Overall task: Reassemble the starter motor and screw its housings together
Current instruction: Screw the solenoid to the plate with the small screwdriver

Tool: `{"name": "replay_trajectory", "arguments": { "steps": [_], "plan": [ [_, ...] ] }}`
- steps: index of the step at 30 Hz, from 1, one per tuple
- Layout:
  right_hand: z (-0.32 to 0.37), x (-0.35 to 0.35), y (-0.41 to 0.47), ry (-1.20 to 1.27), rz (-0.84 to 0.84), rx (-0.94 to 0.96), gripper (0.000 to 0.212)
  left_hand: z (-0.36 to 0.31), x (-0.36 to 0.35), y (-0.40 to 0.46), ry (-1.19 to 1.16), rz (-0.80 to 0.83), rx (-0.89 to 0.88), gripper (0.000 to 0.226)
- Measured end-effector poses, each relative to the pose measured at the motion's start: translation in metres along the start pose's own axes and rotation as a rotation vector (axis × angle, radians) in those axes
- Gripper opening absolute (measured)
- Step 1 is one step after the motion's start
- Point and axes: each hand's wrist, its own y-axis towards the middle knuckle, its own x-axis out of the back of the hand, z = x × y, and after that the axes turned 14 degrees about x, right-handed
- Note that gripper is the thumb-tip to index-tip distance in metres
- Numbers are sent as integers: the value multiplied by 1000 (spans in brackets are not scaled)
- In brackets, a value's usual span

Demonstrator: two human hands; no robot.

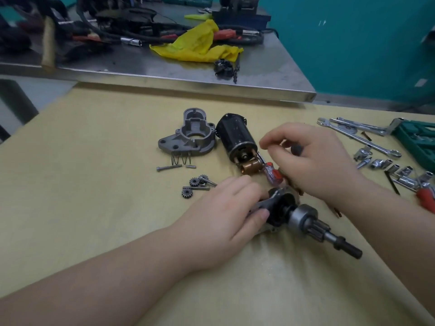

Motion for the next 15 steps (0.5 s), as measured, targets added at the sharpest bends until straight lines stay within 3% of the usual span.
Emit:
{"name": "replay_trajectory", "arguments": {
  "steps": [4,8,15],
  "plan": [
    [20,-16,33,-79,342,49,20,1,-1,-1,-10,-29,-9,19],
    [34,-42,59,-219,621,33,17,3,-2,-3,15,-43,-10,27],
    [43,-82,81,-532,808,10,14,4,-3,-3,37,-32,-20,31]
  ]
}}
